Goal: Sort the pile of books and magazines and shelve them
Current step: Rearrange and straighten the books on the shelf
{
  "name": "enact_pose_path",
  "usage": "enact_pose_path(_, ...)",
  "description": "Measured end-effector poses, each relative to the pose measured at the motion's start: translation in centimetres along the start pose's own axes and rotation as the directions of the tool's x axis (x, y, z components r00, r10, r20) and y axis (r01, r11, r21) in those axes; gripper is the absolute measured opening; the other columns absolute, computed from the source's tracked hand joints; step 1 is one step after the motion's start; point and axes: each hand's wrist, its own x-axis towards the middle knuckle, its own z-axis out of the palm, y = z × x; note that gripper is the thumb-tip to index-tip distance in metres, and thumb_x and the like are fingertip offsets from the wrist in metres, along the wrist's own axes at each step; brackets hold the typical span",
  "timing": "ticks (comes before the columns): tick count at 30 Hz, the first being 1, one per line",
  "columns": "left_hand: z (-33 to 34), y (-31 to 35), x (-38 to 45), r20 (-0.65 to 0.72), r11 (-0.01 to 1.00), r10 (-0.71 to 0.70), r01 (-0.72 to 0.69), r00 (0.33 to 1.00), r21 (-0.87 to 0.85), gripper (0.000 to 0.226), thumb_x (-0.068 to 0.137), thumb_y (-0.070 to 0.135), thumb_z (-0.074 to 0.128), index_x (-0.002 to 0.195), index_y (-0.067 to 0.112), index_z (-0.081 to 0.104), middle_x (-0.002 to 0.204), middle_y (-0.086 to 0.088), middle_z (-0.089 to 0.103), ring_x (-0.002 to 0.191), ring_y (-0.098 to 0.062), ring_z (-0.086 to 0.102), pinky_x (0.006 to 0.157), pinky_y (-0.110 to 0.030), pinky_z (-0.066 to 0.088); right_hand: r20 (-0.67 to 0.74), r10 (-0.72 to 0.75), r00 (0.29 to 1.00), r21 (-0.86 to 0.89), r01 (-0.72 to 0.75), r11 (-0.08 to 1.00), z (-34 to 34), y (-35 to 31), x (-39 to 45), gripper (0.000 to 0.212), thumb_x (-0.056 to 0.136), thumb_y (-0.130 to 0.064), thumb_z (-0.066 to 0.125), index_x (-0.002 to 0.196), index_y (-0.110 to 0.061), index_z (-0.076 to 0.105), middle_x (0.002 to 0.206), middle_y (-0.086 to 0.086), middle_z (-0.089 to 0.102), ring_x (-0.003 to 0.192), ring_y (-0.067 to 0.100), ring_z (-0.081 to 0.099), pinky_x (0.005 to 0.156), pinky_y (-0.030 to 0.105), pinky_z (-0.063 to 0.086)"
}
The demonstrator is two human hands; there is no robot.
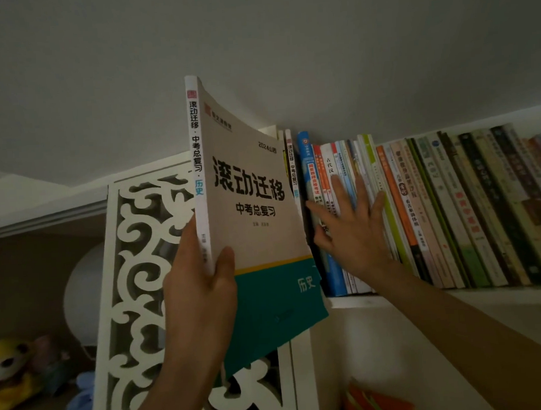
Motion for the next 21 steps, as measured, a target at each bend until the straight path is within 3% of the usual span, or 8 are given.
enact_pose_path(7,1.2,1.1,0.0,0.002,0.999,0.021,-0.021,1.000,-0.025,0.032,0.092,0.014,0.051,0.113,0.037,0.042,0.092,0.027,0.050,0.081,0.005,0.054,0.052,-0.008,0.042,-0.008,0.018,1.000,-0.037,-0.018,0.999,-0.4,1.3,0.0,0.052,0.080,-0.050,0.033,0.124,-0.032,0.055,0.147,0.019,0.036,0.135,0.051,0.021,0.100,0.070,0.003)
enact_pose_path(10,2.1,2.1,-0.1,0.017,0.998,0.057,-0.056,0.998,-0.032,0.036,0.092,0.014,0.050,0.122,0.034,0.044,0.099,0.023,0.053,0.093,-0.004,0.056,0.066,-0.015,0.045,-0.015,0.013,1.000,-0.044,-0.014,0.999,-0.8,1.9,0.0,0.053,0.080,-0.053,0.033,0.125,-0.033,0.054,0.146,0.019,0.038,0.134,0.052,0.024,0.098,0.071,0.004)
enact_pose_path(13,2.8,2.8,-0.1,0.023,0.997,0.079,-0.080,0.997,0.016,0.038,0.093,0.015,0.049,0.126,0.033,0.041,0.091,0.029,0.047,0.087,0.000,0.054,0.062,-0.015,0.041,0.006,0.003,1.000,-0.055,-0.003,0.999,-1.1,2.2,-0.1,0.056,0.082,-0.058,0.030,0.128,-0.034,0.051,0.146,0.018,0.038,0.135,0.052,0.024,0.098,0.071,0.003)
enact_pose_path(15,3.3,3.1,0.0,0.014,0.998,0.062,-0.062,0.998,0.013,0.037,0.094,0.016,0.048,0.125,0.034,0.040,0.089,0.028,0.046,0.085,0.001,0.053,0.058,-0.014,0.038,0.028,0.010,1.000,-0.036,-0.009,0.999,-1.2,2.1,-0.1,0.058,0.083,-0.060,0.026,0.131,-0.035,0.048,0.148,0.018,0.034,0.136,0.051,0.019,0.099,0.070,0.001)
enact_pose_path(21,4.9,3.0,0.3,-0.032,0.999,-0.009,0.008,0.999,-0.036,0.033,0.094,0.013,0.048,0.122,0.030,0.040,0.112,0.010,0.053,0.089,-0.008,0.058,0.056,-0.015,0.043,0.131,0.036,0.991,-0.003,-0.036,0.999,-1.4,1.8,0.2,0.065,0.084,-0.071,0.016,0.138,-0.041,0.034,0.158,0.012,0.009,0.141,0.045,-0.006,0.100,0.067,-0.013)
